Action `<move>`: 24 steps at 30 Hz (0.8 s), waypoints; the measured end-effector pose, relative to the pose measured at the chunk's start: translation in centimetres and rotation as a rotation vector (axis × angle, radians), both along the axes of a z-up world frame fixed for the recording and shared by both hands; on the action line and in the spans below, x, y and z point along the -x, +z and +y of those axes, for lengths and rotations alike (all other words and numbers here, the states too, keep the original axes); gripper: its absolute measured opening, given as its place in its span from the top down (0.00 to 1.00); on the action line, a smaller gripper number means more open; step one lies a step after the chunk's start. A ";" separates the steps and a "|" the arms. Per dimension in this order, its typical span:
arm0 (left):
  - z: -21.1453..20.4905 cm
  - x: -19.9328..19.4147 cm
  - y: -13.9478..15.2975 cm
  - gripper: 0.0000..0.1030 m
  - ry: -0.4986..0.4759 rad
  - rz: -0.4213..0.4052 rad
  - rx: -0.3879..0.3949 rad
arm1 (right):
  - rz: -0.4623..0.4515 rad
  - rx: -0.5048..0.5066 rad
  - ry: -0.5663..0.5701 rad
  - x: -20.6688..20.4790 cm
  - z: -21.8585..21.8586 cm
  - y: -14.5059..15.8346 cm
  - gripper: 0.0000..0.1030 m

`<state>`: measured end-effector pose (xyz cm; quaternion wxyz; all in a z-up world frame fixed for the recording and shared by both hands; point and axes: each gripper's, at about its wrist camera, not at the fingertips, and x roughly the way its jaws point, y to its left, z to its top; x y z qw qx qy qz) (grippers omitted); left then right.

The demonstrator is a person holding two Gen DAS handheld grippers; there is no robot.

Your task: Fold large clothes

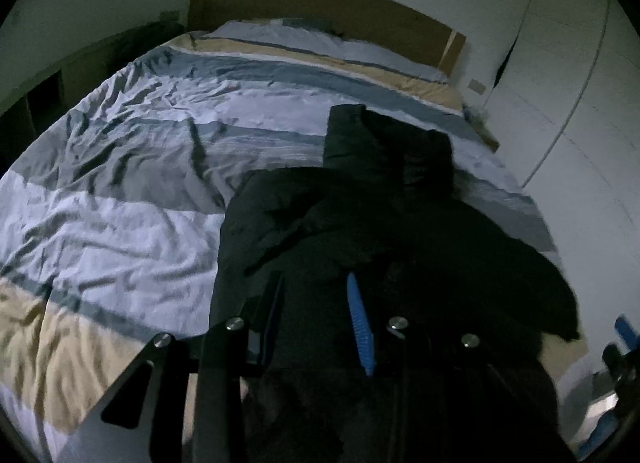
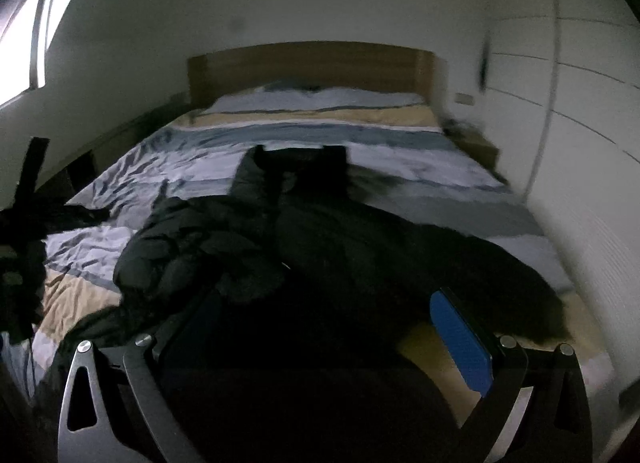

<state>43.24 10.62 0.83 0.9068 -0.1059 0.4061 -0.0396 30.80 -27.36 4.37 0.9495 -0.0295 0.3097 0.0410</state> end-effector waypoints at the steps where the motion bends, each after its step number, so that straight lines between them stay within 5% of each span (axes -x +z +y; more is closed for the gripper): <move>1: -0.3 -1.1 -0.9 0.70 -0.001 0.003 -0.010 | 0.002 0.004 0.011 -1.4 0.7 -0.4 0.00; 11: -4.2 -5.2 -9.0 0.70 -0.064 0.001 -0.071 | 0.112 0.028 0.108 -13.0 5.8 -9.2 0.00; 18: -6.5 -3.0 -11.1 0.62 -0.052 -0.001 -0.153 | 0.216 0.012 0.104 -12.8 4.6 -13.8 0.00; 24: -8.0 -0.2 -10.7 0.61 -0.049 -0.008 -0.219 | 0.239 0.031 0.080 -10.7 3.0 -14.2 0.00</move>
